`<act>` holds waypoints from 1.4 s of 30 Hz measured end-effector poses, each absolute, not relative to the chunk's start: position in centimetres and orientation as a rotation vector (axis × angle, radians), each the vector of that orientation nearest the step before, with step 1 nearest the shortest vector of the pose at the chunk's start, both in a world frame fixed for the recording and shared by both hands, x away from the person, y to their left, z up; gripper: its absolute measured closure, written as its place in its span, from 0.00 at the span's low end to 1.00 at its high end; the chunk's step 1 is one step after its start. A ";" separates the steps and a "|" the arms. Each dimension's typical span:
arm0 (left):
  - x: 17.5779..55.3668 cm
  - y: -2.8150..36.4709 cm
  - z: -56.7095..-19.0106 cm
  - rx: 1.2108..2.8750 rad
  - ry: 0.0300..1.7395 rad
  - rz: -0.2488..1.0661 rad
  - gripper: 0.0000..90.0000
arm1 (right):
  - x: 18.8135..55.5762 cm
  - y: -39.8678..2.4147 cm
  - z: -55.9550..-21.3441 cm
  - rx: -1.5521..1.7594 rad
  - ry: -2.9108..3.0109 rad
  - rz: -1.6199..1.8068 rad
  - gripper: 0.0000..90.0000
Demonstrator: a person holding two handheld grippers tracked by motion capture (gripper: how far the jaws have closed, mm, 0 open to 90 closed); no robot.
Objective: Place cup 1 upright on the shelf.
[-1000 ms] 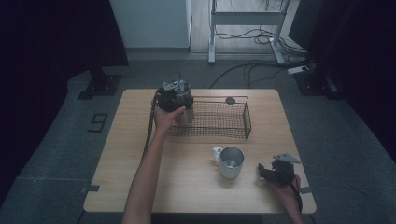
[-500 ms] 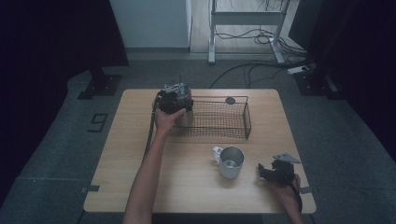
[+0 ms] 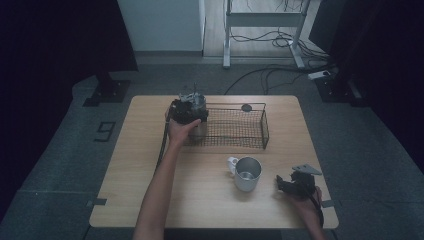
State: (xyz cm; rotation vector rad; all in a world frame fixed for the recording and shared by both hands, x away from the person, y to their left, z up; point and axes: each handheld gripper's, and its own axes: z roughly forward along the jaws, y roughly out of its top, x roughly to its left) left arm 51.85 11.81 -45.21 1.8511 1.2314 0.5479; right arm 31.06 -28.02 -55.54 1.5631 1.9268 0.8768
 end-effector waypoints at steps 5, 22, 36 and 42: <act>51.9 11.6 -45.5 1.865 1.233 0.558 0.04 | 31.1 -28.0 -55.5 1.563 1.926 0.877 0.20; 51.6 11.2 -46.5 1.897 1.227 0.570 0.04 | 31.1 -28.0 -55.5 1.563 1.926 0.877 0.20; 50.9 11.3 -46.7 1.906 1.227 0.573 0.04 | 31.1 -28.0 -55.5 1.562 1.927 0.876 0.20; 50.8 11.4 -46.7 1.910 1.222 0.572 0.04 | 31.1 -28.0 -55.5 1.562 1.926 0.876 0.20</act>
